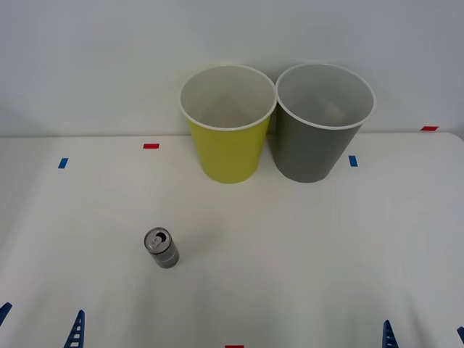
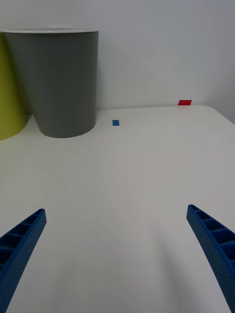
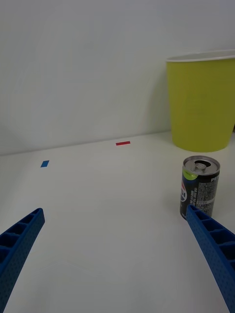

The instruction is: Put cans in the gray bin and PET bottles in the light green bin.

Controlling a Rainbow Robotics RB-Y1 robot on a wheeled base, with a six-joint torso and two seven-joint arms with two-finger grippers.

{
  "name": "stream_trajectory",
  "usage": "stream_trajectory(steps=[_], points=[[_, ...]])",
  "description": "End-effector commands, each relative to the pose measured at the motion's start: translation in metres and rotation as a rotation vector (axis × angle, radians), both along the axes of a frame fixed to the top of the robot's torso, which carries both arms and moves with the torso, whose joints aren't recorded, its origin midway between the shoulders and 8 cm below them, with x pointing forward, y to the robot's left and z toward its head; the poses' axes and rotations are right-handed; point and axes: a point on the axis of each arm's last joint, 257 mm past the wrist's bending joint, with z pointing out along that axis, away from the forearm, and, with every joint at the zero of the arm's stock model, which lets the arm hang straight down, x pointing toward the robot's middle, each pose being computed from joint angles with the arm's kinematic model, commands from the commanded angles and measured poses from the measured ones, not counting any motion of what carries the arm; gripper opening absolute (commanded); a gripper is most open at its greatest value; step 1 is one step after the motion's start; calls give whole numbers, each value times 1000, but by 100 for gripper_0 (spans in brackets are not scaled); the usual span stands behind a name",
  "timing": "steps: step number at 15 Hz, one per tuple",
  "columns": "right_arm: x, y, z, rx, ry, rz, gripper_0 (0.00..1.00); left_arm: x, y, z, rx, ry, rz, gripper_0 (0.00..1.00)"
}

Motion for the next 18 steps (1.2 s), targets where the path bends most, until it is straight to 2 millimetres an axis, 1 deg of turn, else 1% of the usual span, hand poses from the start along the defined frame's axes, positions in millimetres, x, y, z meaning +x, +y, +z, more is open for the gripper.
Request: stream_trajectory(steps=[1,18], points=[[0,0,0,0,0,0,100,0,0,0,0,0,0,100],[0,0,0,0,0,0,100,0,0,0,0,0,0,100]])
